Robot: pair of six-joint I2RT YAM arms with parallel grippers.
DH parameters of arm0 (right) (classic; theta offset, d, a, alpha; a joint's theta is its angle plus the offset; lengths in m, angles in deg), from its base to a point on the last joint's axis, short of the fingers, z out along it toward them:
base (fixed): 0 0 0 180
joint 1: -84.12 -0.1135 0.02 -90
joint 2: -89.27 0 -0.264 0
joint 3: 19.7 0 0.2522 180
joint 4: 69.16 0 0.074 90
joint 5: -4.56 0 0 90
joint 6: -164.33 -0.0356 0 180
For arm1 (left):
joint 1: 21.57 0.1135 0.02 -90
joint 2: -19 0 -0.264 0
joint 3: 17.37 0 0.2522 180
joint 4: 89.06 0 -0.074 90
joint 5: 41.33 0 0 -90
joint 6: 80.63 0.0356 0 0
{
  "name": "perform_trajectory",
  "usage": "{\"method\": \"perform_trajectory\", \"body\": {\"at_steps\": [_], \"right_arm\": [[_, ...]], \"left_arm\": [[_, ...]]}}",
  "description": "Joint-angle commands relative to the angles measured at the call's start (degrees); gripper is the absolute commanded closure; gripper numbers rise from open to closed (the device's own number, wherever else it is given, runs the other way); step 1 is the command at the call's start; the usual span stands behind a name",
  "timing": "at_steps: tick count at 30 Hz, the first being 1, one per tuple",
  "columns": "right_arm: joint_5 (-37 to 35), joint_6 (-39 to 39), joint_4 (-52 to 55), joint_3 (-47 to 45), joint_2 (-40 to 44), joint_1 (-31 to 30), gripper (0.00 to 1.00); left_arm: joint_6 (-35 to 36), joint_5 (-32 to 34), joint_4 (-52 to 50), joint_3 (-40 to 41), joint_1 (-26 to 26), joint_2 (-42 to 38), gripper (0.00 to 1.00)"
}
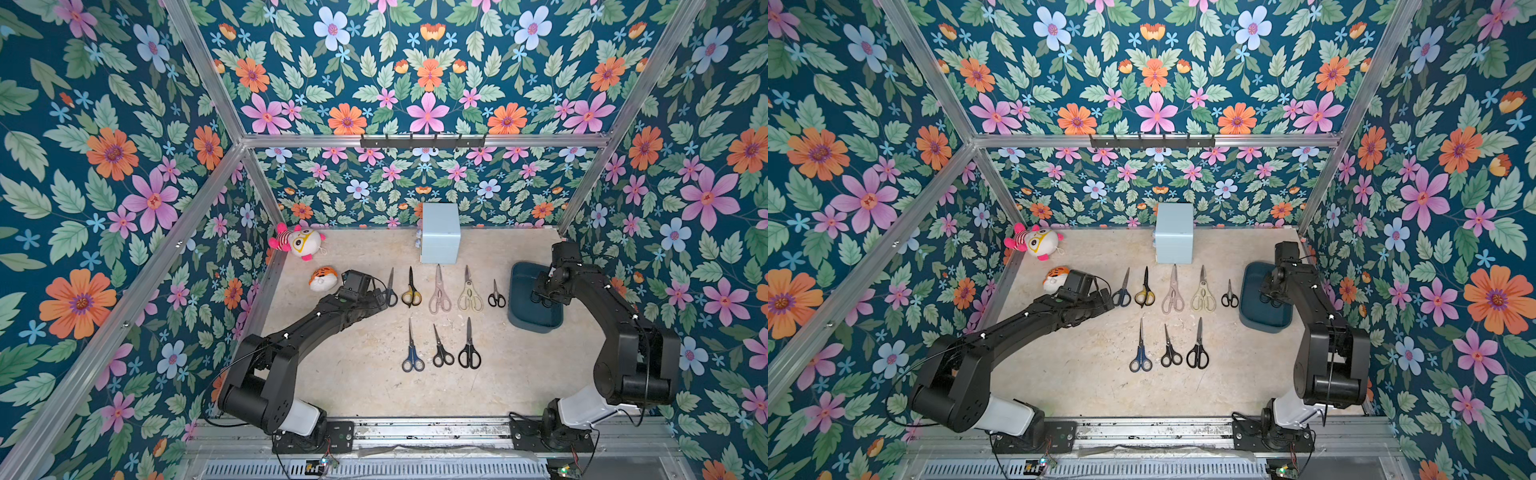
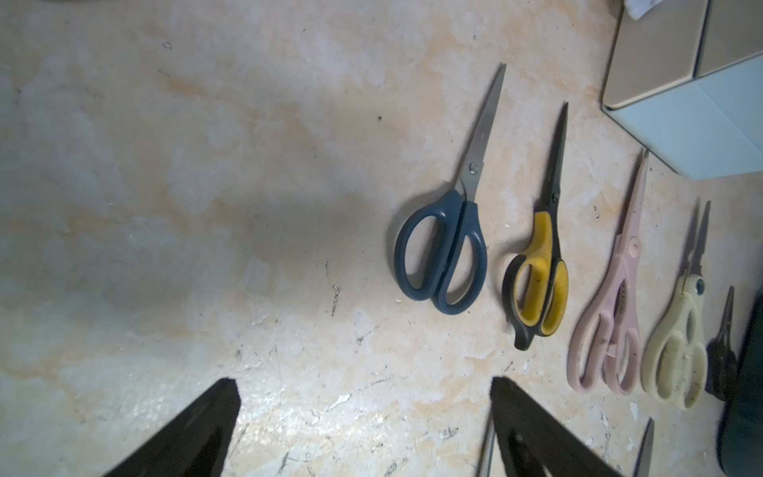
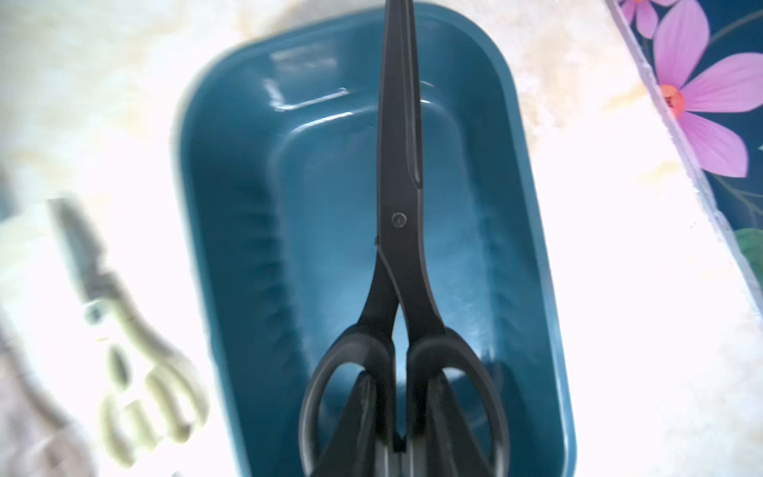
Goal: Take the scissors out of the storage box
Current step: Place the scissors at the center of the board.
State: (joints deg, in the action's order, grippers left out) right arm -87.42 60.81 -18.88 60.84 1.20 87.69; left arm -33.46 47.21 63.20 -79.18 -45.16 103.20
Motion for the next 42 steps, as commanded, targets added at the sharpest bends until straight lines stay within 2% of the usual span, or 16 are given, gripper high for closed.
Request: {"method": "perform_trajectory", "body": {"at_steps": [1,9,14,17,22,26,30,37,42], "right_arm": [[5.50,-1.12,1.41,-0.98,3.10,-2.40,1.00],[10.98,-6.62,-0.07,-8.10,10.00,-16.58,1.00],[9.86,-11.21,-3.65,-14.87,12.83,-27.38,1.00],[9.42,-14.08,-3.72,-18.75,13.67,-30.50,1.00],[7.70,-18.81,-1.96,-25.63,18.50,-31.70,1.00],[8.52,-19.47,-1.75,-28.04,20.48,-31.73,1.00],[3.44,-20.13,0.84,-26.72,16.48,-31.72,1.00],[-1.28,-19.52,1.99,-25.04,9.07,-31.70,1.00],[-1.65,-18.61,1.46,-25.04,6.95,-31.70,1.00]], "left_arm": [[-2.14,-0.89,2.18,0.66,0.61,-0.50,0.01],[-3.84,-1.31,2.64,1.09,1.31,-1.40,0.01],[-4.78,-1.01,2.74,1.90,1.36,-2.60,0.01],[-5.16,-1.16,2.34,2.25,1.41,-3.05,0.01],[-5.34,-0.19,1.55,3.46,1.43,-4.92,0.01],[-4.90,-0.16,0.77,3.80,1.44,-5.48,0.01],[-4.81,-0.19,0.22,3.58,1.45,-5.68,0.01],[-3.29,1.93,-1.05,3.71,1.43,-7.40,0.01],[-2.70,3.96,-0.84,4.91,1.65,-8.81,0.01]]}}
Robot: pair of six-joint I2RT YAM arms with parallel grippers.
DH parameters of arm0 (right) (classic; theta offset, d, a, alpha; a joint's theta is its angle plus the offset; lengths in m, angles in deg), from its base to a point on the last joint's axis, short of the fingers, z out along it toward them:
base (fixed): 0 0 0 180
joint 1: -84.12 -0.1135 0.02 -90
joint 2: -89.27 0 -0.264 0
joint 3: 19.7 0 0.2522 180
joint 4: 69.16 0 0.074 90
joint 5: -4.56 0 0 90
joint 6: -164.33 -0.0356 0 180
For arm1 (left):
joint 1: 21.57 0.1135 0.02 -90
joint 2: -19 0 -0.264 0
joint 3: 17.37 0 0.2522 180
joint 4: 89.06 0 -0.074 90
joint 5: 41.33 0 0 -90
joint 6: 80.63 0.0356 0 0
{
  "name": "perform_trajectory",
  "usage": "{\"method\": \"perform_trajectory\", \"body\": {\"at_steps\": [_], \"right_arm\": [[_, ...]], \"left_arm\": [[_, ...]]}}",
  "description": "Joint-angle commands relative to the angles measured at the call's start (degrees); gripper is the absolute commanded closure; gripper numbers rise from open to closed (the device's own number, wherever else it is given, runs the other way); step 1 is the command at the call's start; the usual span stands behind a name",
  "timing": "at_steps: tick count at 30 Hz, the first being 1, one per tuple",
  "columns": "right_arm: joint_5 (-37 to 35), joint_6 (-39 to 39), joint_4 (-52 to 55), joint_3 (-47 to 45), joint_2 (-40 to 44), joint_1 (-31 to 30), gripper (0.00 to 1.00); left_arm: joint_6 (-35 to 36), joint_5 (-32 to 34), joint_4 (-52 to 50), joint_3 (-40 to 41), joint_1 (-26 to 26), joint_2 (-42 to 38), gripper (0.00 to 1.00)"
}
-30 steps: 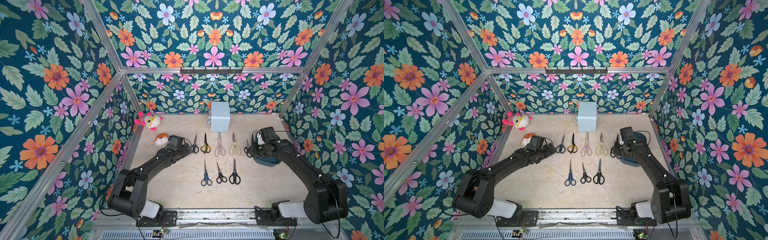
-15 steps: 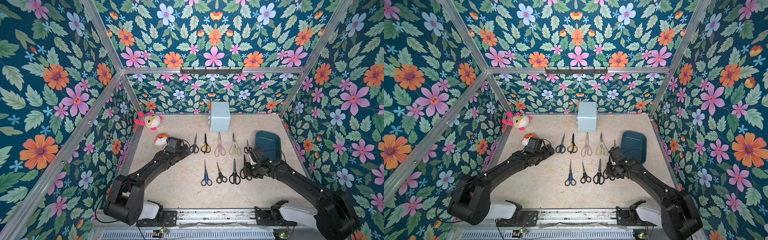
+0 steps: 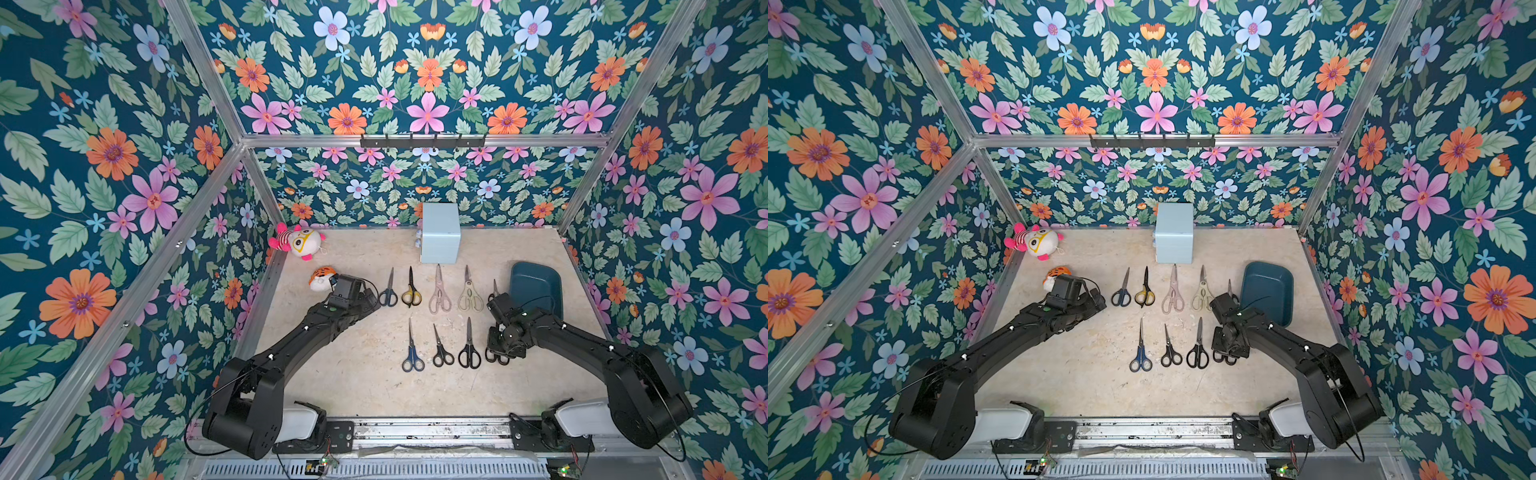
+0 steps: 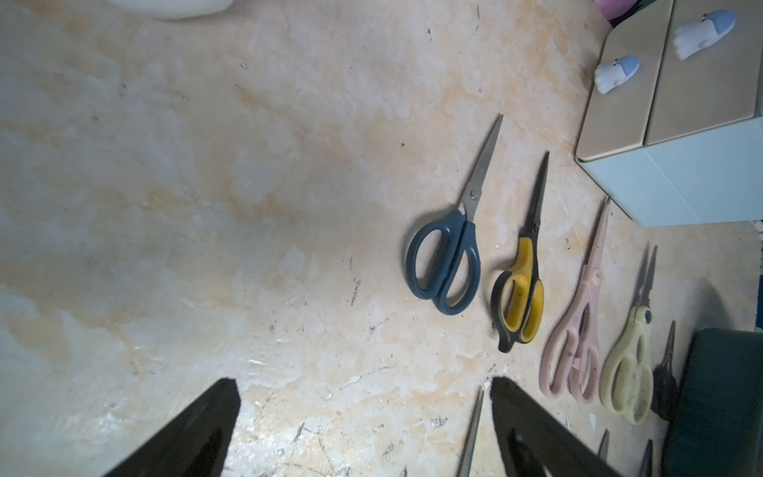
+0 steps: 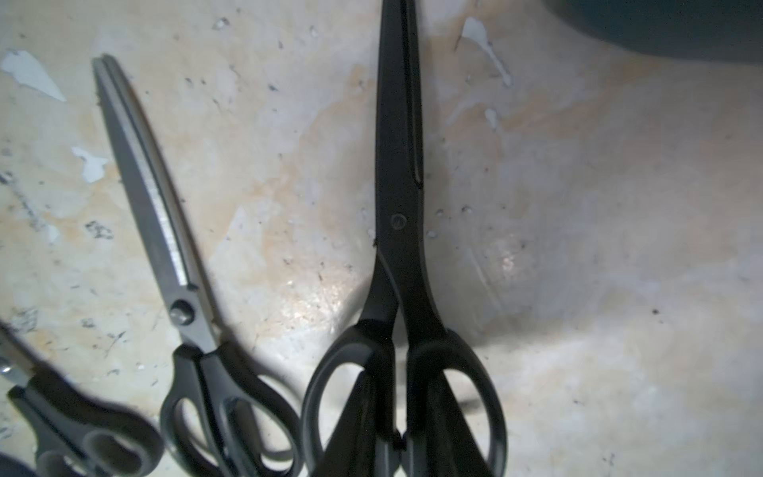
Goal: Take the scissors out of the storage box
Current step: Place the scissors at the center of the board, then reset both arms
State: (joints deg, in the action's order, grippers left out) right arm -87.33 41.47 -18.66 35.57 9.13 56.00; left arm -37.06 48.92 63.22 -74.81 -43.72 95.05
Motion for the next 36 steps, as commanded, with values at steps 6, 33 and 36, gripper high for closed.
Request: {"method": "perform_trajectory", "body": {"at_steps": [6,33,36], "right_arm": [[-2.15,0.87,1.41,0.32,-2.65,-0.06,0.93],[-5.14,8.20,-6.96,14.03,9.26,18.28,0.53],[-7.19,9.46,-21.25,7.40,10.90,25.67,0.54]], "left_arm": [[2.43,3.28,1.45,3.05,1.70,-2.72,0.01],[26.89,7.44,9.75,2.91,18.81,-4.66,0.01],[31.34,7.34,16.87,5.41,21.21,-3.30,0.01]]}}
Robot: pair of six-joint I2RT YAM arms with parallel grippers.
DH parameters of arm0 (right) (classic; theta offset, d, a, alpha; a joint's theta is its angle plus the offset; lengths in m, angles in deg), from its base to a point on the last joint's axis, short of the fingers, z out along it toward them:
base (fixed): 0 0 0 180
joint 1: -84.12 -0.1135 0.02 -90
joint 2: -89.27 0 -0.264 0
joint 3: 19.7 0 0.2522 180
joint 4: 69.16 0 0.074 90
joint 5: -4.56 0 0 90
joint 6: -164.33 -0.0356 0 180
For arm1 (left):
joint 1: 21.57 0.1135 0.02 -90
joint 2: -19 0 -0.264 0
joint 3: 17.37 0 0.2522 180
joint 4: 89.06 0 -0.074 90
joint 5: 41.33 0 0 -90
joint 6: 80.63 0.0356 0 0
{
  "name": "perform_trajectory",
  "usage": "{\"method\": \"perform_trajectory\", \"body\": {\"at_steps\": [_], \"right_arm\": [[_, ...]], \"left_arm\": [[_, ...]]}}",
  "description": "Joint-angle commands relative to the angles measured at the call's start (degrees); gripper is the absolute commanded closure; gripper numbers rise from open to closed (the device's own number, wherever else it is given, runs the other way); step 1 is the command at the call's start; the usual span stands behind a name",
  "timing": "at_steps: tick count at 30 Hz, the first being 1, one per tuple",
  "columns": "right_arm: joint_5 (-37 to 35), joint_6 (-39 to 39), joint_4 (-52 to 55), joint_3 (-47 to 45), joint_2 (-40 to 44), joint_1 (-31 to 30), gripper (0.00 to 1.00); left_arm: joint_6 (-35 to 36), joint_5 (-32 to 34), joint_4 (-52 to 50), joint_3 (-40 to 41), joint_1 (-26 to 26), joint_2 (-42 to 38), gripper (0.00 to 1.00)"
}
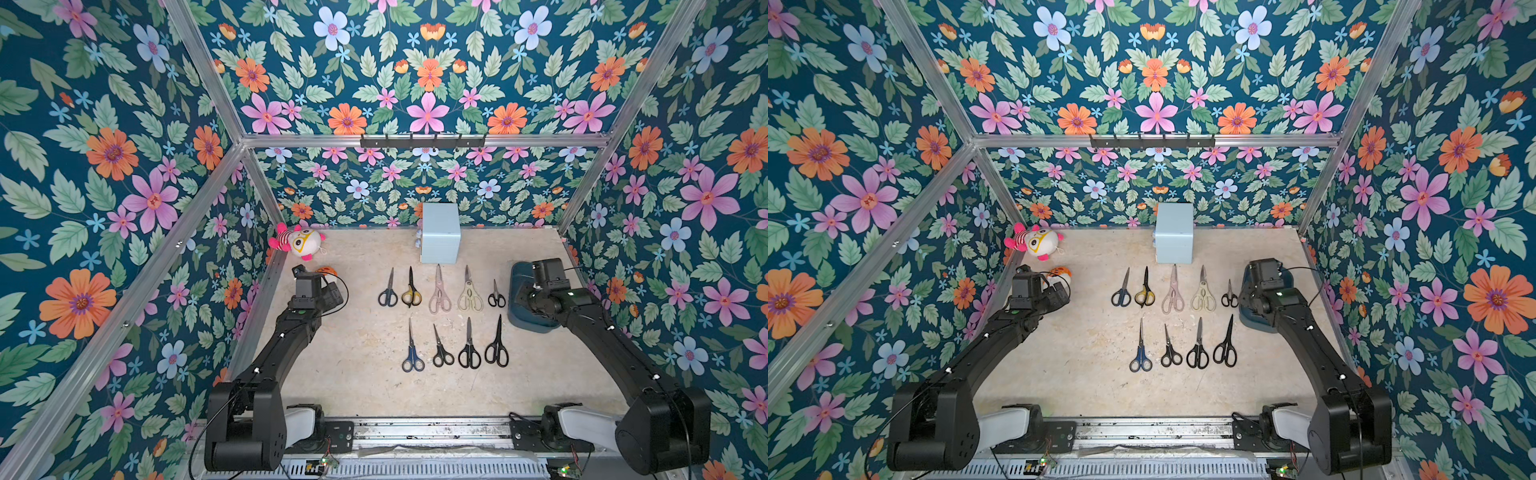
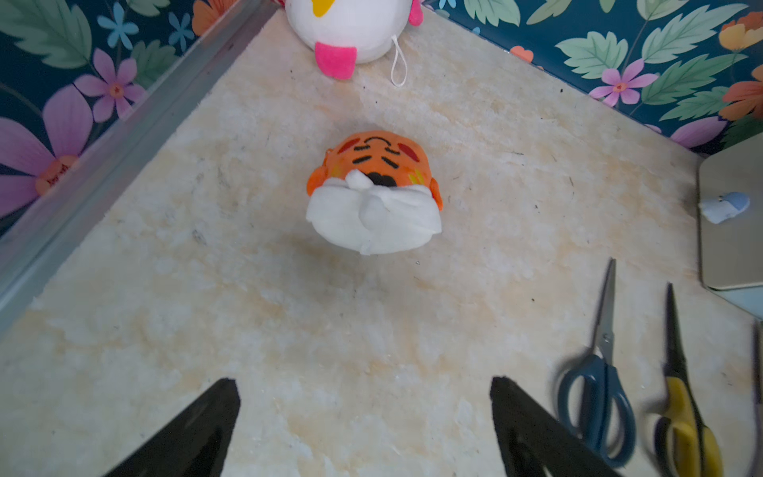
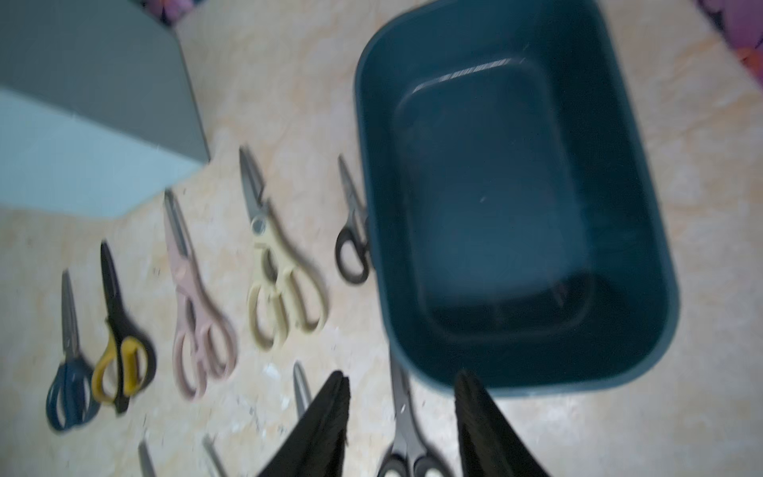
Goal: Take the scissors out of the storage box
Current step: Reset both arms
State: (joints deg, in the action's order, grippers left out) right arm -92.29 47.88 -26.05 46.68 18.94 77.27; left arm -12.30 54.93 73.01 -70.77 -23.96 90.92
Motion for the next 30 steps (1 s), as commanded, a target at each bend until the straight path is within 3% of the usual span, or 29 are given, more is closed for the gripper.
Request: {"method": "perform_trajectory", "body": {"at_steps": [1,6,9,14,18,22,23,25,27,28,30], "right_arm": [[-3.20,4.13,-18.30,-6.17,1.62,6.15,0.55],[-14.82,12.10,-52.19,-26.38,8.35,8.60,0.58],[-15.35,17.61,-69.15,-37.43,11.70,8.55,0.53],[-12.32,19.12,-76.33,-43.93,10.68,8.56,0.49],[-13.17,18.73,-90.42,-48.26,6.25,8.59,0.47],[-12.85,18.06,-103.44,-48.32,-4.31,8.57,0.37],[-12.36,18.64,-106.82,-47.66,-7.71,8.52,0.29],[-10.55,19.52,-100.00,-43.95,-9.32,8.10,0.19],[-9.80,20.01,-105.69,-46.18,-11.15,7.82,0.09],[-10.04,20.74,-110.89,-47.14,-13.18,7.82,0.01],[-10.04,20.17,-105.07,-45.95,-11.18,7.62,0.01]], "left_arm": [[7.10,1.42,9.23,2.37,2.29,1.31,0.01],[8.73,1.64,21.18,7.94,6.09,3.98,0.01],[10.37,3.00,28.53,11.01,6.26,5.77,0.01],[11.14,4.10,44.41,16.92,6.16,9.07,0.01],[11.58,6.00,51.98,17.86,6.08,11.34,0.01],[13.40,4.80,59.10,17.82,5.91,15.25,0.01],[14.14,3.64,57.91,16.81,5.72,15.59,0.01],[15.85,1.41,57.52,16.30,5.10,16.19,0.01],[17.65,2.26,60.02,17.80,3.33,15.97,0.01],[18.69,3.08,63.32,19.61,2.25,16.10,0.01],[21.42,5.07,82.60,26.14,0.14,21.51,0.01]]}}
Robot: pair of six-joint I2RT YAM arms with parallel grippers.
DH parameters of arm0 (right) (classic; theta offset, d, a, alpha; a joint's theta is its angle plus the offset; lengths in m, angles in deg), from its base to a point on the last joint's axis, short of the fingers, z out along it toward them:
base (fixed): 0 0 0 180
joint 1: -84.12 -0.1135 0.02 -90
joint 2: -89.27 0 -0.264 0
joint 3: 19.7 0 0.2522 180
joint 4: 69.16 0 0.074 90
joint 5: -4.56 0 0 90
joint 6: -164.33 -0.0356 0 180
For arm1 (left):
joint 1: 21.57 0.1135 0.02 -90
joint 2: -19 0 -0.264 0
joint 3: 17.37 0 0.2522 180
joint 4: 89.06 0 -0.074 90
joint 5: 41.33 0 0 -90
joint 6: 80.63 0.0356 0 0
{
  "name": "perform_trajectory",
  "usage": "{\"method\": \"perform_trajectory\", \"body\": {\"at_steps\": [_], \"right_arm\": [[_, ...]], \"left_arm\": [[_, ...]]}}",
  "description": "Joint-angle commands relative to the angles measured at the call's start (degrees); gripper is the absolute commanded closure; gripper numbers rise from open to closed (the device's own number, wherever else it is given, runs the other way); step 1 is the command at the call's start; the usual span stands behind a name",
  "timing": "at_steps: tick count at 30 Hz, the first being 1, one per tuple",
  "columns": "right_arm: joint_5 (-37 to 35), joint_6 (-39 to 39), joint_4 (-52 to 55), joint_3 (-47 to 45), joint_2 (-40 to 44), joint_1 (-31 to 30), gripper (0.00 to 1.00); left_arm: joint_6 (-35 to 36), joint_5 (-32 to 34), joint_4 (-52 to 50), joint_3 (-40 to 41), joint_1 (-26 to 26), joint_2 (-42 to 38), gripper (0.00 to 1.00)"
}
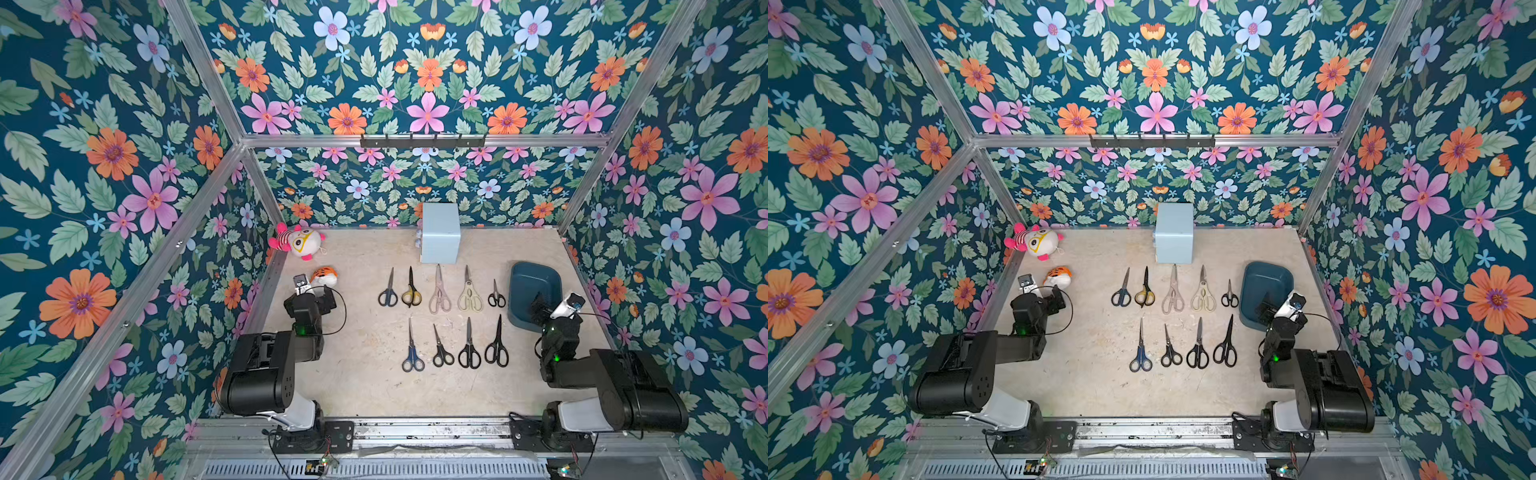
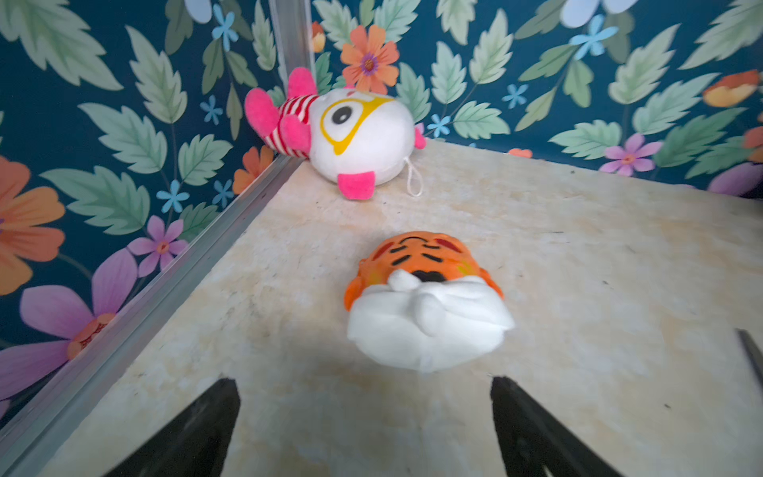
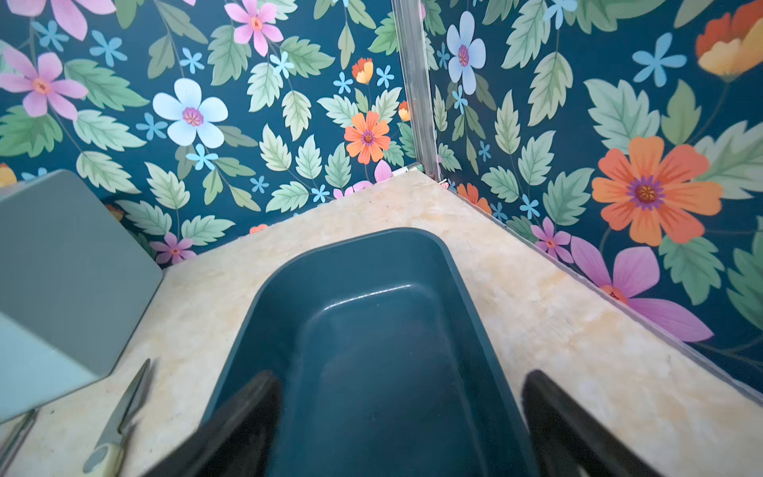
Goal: Take the scissors out of the storage box
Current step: Reset both arms
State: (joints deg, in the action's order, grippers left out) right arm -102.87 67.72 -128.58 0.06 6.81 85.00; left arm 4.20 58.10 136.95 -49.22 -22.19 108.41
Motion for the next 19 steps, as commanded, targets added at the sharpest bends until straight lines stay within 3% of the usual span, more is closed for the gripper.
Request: {"method": "perform_trajectory", "body": {"at_steps": [1,2,4,6,19], "right_arm": [[0.53,0.60,-4.26,0.29,0.26,-0.15,0.01],[0.01,0.99,-8.28,-0.31,-1.07,-0.31,0.01],[0.10,0.75,-3.93,0.39,0.52,-0.48,0.01],[0.07,0.97,-6.17,0.10,-0.38,-0.51,0.01],[4.16,3.11,-3.86,1.48,-0.56,-0.89,0.01]], "left_arm": [[5.09,3.86,20.45,5.50,-2.50,3.64,0.01],[4.46,5.00,14.24,4.64,-2.97,1.39,0.01],[4.64,6.02,13.86,2.84,-3.02,3.11,0.01],[3.89,4.98,10.27,2.20,-2.72,1.91,0.01],[3.80,4.02,10.27,1.83,-2.28,2.32,0.01]]}}
